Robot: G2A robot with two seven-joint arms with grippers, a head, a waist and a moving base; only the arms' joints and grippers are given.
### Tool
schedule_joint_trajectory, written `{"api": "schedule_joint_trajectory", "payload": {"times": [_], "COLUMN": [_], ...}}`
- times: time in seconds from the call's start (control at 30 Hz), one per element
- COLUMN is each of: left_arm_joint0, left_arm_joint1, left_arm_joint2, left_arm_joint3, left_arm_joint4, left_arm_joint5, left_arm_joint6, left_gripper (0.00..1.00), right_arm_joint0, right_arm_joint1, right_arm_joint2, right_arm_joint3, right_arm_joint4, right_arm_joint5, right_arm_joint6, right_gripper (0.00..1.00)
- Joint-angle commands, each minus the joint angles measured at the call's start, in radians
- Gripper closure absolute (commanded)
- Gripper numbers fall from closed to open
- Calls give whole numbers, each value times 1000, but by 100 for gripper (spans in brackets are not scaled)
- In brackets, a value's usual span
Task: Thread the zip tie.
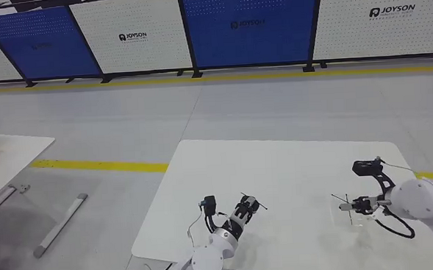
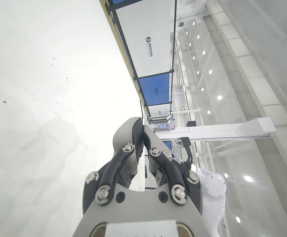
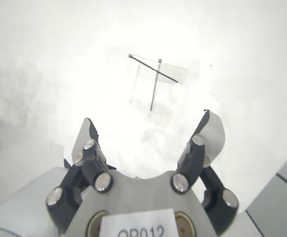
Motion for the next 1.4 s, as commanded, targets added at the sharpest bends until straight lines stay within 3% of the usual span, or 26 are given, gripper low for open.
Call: {"api": "schedule_joint_trajectory", "payload": {"times": [0.0, 0.2, 0.3, 0.43, 0.5, 0.83, 1.0, 1.03, 1.07, 1.1, 1.2, 1.37], "left_arm_joint0": [0, 0, 0, 0, 0, 0, 0, 0, 0, 0, 0, 0], "left_arm_joint1": [0, 0, 0, 0, 0, 0, 0, 0, 0, 0, 0, 0], "left_arm_joint2": [0, 0, 0, 0, 0, 0, 0, 0, 0, 0, 0, 0], "left_arm_joint3": [0, 0, 0, 0, 0, 0, 0, 0, 0, 0, 0, 0], "left_arm_joint4": [0, 0, 0, 0, 0, 0, 0, 0, 0, 0, 0, 0], "left_arm_joint5": [0, 0, 0, 0, 0, 0, 0, 0, 0, 0, 0, 0], "left_arm_joint6": [0, 0, 0, 0, 0, 0, 0, 0, 0, 0, 0, 0], "left_gripper": [100, 100, 100, 100, 100, 100, 100, 100, 100, 100, 100, 100], "right_arm_joint0": [0, 0, -15, -6, 11, -2, -3, -2, 0, 1, 8, 18], "right_arm_joint1": [1, 1, 0, -9, -23, -24, -34, -36, -38, -41, -51, -76], "right_arm_joint2": [0, 0, 7, 15, 13, 17, 45, 48, 50, 51, 53, 43], "right_arm_joint3": [1, 1, 2, -5, 21, 35, 68, 69, 72, 73, 81, 112], "right_arm_joint4": [3, 3, -7, -38, -39, -35, 8, 9, 8, 7, 2, 4], "right_arm_joint5": [-45, -45, -119, -162, -147, -144, -197, -207, -211, -209, -198, -176], "right_arm_joint6": [-1, -1, -25, 2, 38, 16, 24, 28, 33, 37, 66, 123], "right_gripper": [0, 0, 0, 0, 0, 0, 0, 30, 34, 31, 49, 54]}}
